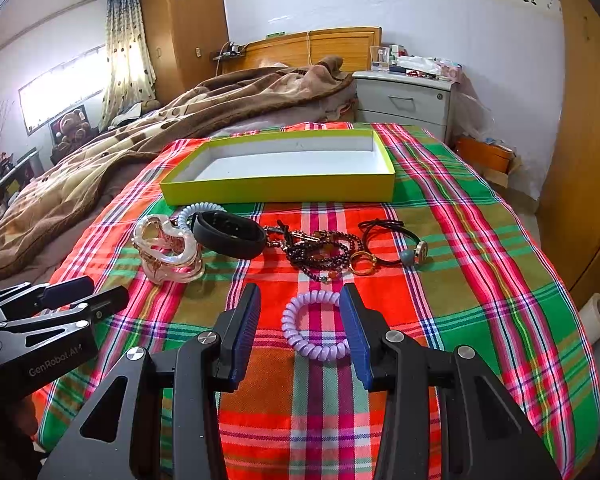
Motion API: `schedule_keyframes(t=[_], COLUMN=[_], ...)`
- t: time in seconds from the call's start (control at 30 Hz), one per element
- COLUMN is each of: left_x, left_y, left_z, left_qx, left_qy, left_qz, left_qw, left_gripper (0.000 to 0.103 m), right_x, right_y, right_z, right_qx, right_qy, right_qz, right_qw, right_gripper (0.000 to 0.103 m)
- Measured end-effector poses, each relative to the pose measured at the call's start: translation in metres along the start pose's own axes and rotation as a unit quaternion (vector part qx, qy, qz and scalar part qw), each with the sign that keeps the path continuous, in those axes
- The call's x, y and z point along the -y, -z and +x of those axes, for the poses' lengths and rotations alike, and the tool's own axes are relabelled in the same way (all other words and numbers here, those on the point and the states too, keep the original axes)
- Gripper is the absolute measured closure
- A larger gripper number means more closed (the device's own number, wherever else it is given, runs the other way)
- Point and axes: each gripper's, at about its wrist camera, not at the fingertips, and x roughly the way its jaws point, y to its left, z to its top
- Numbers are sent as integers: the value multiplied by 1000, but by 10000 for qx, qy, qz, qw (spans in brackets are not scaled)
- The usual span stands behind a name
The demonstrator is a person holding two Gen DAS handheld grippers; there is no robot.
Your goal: Organize jewelry
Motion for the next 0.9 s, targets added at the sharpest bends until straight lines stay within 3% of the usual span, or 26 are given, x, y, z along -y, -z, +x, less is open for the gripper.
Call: schedule_keyframes(t=[0.63,0.9], left_x=[-3,-17], left_y=[0,-6], left_z=[2,6], left_qx=[-44,-121], left_qy=[50,368], left_qz=[-54,-331], left_qw=[10000,9987], left_gripper=[54,54], right_x=[5,28], right_y=[-1,2], right_z=[4,1], right_qx=[-23,-119], right_qy=[10,155], right_qz=[60,266], right_qw=[10000,9995], right_gripper=[61,61])
